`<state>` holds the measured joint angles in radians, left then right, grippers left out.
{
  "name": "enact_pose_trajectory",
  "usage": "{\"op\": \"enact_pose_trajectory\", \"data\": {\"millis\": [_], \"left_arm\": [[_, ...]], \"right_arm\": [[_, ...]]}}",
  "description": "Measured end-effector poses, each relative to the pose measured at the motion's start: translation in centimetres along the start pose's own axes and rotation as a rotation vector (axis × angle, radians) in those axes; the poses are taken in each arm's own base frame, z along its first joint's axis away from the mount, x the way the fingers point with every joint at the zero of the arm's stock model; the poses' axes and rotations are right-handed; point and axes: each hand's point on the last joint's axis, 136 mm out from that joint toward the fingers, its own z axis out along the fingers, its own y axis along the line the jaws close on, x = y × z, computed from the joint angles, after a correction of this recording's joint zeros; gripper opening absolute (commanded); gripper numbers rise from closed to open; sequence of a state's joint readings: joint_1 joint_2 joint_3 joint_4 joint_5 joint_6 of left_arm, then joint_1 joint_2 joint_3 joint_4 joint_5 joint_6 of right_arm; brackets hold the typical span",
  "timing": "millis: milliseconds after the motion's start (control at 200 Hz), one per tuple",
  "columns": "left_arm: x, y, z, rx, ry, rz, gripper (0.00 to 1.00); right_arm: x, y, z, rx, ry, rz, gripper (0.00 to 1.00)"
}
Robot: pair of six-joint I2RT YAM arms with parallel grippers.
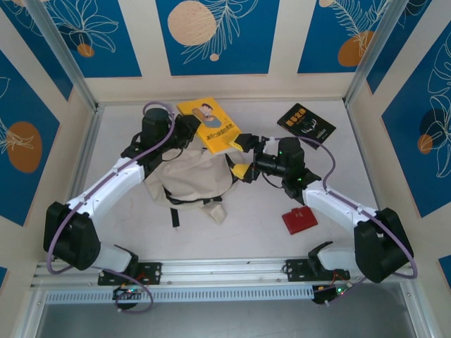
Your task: Pack books, pencil case, and school supplies into a backpack
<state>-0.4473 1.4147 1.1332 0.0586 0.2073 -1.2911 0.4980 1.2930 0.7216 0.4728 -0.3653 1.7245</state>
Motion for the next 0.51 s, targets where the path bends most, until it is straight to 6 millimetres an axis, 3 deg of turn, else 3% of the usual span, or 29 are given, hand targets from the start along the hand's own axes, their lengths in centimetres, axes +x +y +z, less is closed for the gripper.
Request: {"op": "enact_pose_trajectory", "data": {"millis": [280,505], "left_arm": [[0.4,0.0,0.2,0.011,0.007,-0.040,0.12],[0.9,0.6,0.3,0.003,0.014,-0.061,0.12]], "right_arm": [[-1.3,0.9,0.9,-0.063,-0.057,0.016,0.76],[-2.0,0.7,1.5,-0.090,-0.103,0.054,0.71]]}}
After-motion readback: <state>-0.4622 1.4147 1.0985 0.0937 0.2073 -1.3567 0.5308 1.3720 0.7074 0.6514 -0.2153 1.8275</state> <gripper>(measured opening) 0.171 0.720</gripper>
